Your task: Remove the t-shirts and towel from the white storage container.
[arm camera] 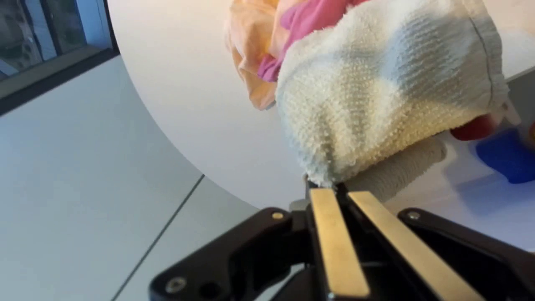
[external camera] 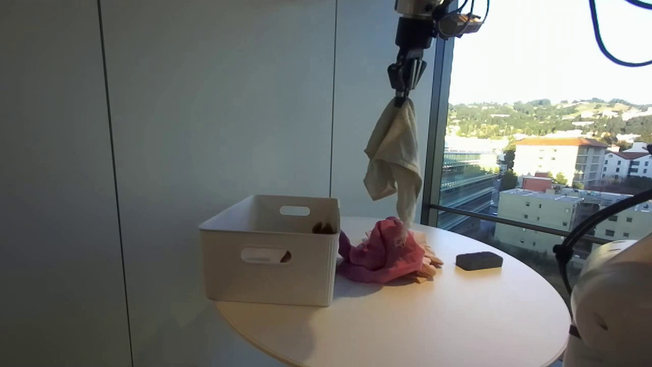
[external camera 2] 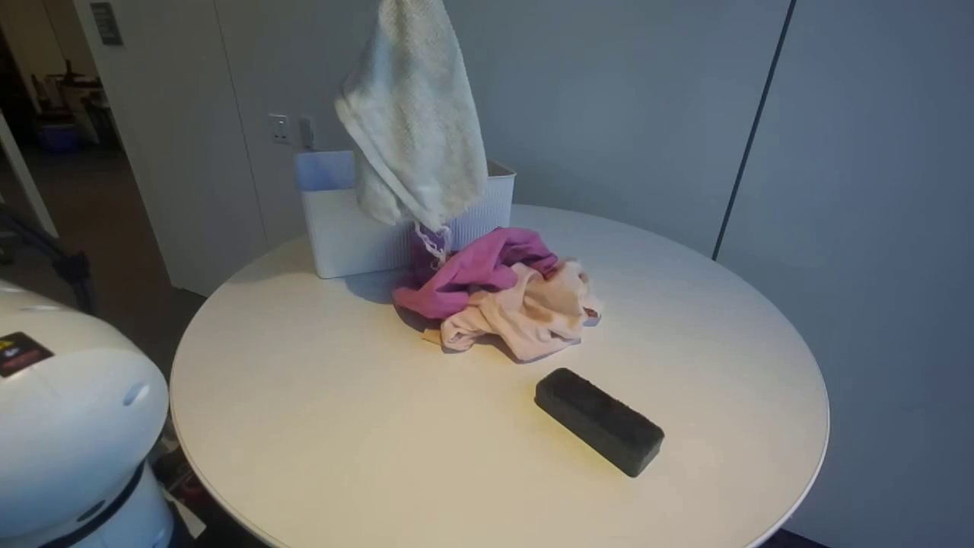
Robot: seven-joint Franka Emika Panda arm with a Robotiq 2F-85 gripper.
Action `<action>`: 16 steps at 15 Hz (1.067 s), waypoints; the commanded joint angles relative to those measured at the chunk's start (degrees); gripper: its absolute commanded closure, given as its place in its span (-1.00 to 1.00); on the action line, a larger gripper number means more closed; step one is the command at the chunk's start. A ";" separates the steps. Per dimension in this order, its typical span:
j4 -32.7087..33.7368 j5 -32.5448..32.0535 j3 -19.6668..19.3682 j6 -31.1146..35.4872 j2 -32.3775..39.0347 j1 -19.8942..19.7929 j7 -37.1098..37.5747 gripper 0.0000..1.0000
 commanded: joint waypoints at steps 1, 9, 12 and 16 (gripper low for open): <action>-9.09 -3.79 -0.69 8.90 -2.35 -3.94 8.89 0.89; -19.32 -0.56 1.40 31.93 16.03 -6.97 26.78 0.89; -18.03 -5.44 3.13 32.36 21.68 -9.27 36.98 0.90; -15.87 -7.46 2.82 30.76 24.85 -8.35 41.76 0.16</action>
